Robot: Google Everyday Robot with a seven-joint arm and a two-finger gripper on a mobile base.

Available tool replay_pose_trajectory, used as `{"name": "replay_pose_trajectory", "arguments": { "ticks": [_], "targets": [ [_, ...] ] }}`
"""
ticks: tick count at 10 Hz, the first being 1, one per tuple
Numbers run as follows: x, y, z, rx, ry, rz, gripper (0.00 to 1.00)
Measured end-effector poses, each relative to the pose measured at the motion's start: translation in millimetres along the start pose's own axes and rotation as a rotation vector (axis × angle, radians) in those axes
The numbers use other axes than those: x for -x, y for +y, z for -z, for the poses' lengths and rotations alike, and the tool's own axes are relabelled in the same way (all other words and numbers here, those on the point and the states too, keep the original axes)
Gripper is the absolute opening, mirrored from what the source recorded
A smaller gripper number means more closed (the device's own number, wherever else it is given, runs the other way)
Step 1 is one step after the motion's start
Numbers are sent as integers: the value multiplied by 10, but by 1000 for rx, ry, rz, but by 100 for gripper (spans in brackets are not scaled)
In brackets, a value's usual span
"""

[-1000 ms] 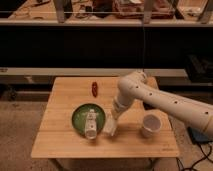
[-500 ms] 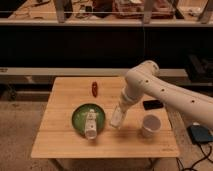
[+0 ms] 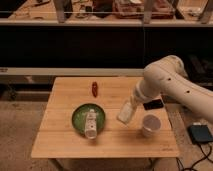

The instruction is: Place the white sponge in the ceramic cup

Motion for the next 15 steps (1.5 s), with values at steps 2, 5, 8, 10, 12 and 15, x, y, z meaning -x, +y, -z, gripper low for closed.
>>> {"name": "replay_pose_trajectory", "arguments": {
  "ticks": [2, 5, 8, 10, 12, 15],
  "targets": [
    [170, 263, 153, 47, 7, -70, 0],
    [168, 265, 150, 50, 8, -70, 0],
    [153, 290, 173, 54, 11, -81, 0],
    [144, 559, 437, 109, 36, -155, 0],
    [273, 799, 657, 153, 46, -249, 0],
    [559, 947, 721, 175, 45, -332, 0]
  ]
}}
